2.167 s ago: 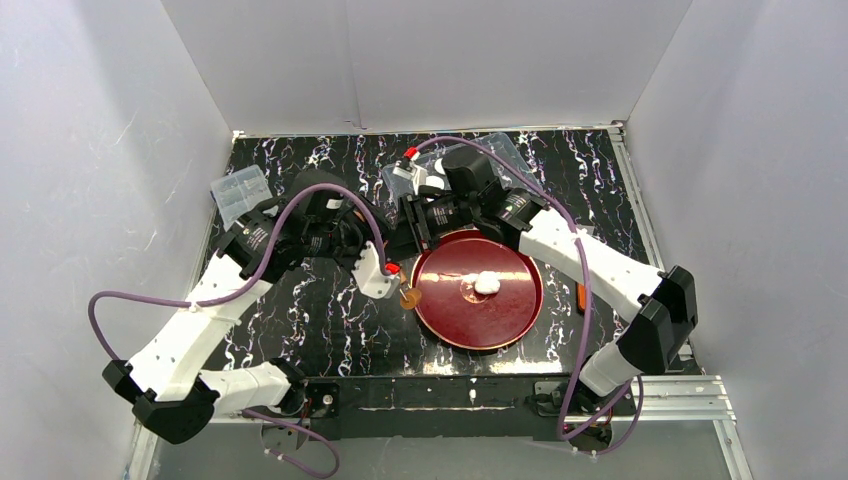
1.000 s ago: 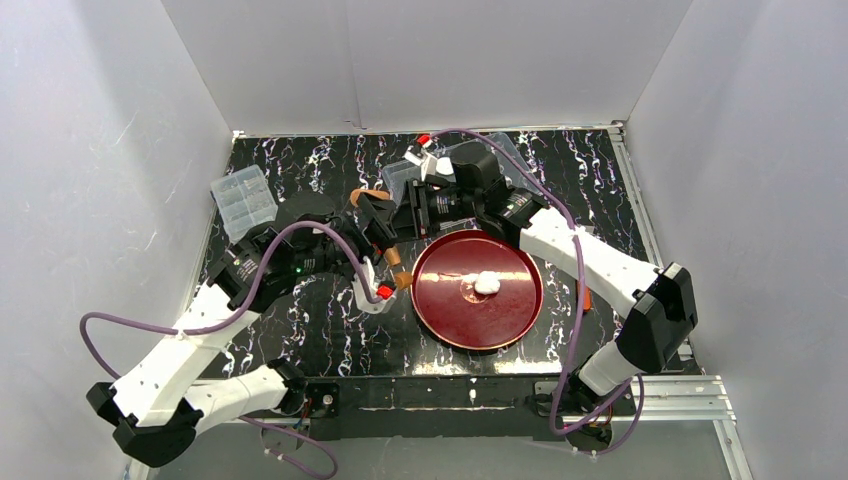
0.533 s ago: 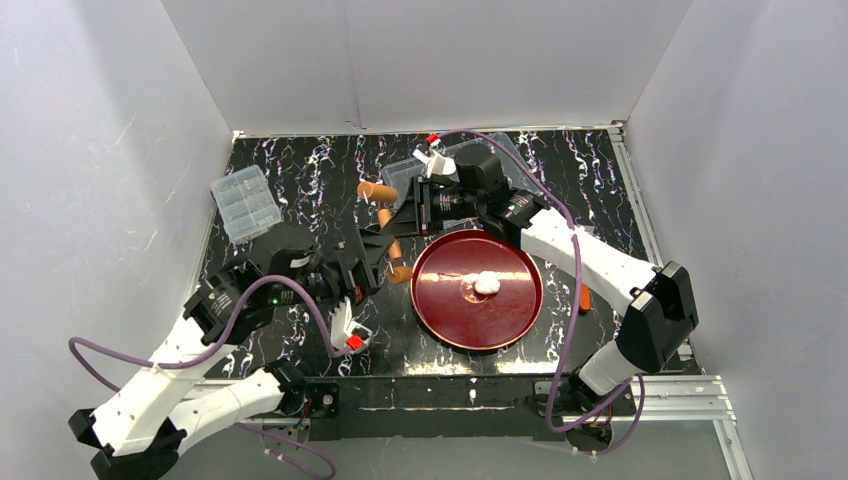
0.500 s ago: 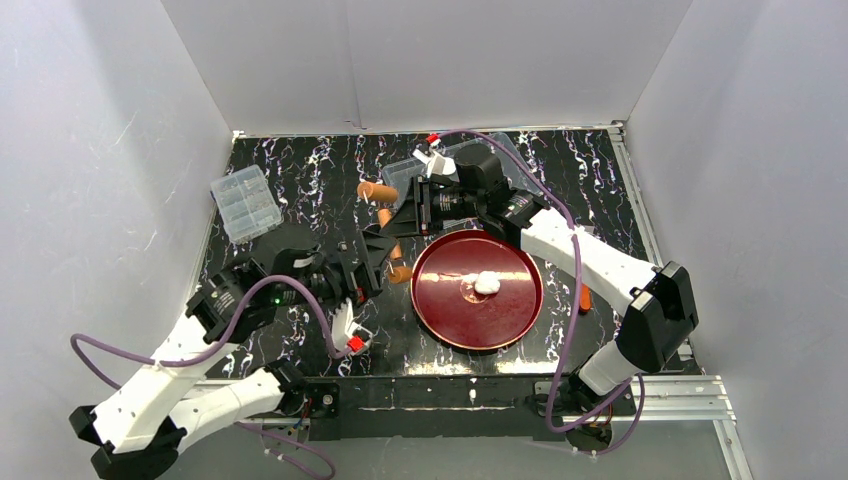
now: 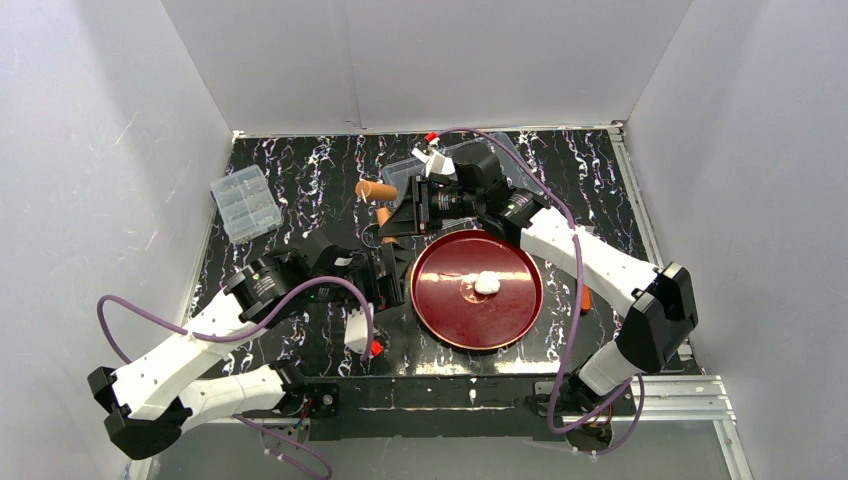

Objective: Roll out the dumpling wrappers from the dough

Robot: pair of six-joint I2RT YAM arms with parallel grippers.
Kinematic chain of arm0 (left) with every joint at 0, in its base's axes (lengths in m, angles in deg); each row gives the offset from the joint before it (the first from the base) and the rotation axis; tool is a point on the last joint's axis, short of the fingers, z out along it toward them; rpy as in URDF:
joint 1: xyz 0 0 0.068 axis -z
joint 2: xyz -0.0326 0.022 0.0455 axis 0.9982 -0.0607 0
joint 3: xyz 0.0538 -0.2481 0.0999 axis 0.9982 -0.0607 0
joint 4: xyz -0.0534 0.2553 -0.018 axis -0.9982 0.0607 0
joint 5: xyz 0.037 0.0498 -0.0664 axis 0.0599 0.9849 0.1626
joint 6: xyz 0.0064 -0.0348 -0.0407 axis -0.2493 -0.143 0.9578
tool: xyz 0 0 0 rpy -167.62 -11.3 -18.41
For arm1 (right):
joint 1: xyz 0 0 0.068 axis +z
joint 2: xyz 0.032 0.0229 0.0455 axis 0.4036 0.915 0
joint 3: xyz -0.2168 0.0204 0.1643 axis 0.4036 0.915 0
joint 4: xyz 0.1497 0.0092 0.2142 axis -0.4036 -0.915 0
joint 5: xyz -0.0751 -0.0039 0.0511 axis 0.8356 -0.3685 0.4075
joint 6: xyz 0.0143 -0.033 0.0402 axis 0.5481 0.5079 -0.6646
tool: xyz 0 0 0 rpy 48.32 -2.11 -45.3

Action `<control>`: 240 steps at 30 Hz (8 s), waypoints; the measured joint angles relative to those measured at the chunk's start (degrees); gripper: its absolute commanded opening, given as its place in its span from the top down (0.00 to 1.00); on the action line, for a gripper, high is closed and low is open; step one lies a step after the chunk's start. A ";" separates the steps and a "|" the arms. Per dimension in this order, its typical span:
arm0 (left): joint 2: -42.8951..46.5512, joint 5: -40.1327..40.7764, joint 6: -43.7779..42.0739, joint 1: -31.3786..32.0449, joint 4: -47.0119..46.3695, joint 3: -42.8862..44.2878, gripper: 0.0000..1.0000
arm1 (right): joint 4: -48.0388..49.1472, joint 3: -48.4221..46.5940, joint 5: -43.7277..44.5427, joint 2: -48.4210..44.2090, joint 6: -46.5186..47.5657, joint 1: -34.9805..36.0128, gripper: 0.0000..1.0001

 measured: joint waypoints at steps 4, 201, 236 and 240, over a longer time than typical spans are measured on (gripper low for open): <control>-2.45 3.43 -0.76 0.00 0.09 0.37 0.25 | -0.28 -0.72 0.09 0.00 0.42 0.68 0.99; -13.00 -36.50 97.29 -15.45 -14.45 3.78 1.00 | -21.42 -0.83 0.63 -25.05 38.25 -3.37 0.19; -11.43 -26.38 91.01 -15.26 -14.86 4.42 0.02 | -35.56 -6.58 6.67 -8.96 42.49 -1.46 0.99; -10.12 -24.98 90.16 -15.23 -15.04 3.87 0.02 | -35.47 -2.25 9.31 -9.49 38.91 -6.12 0.99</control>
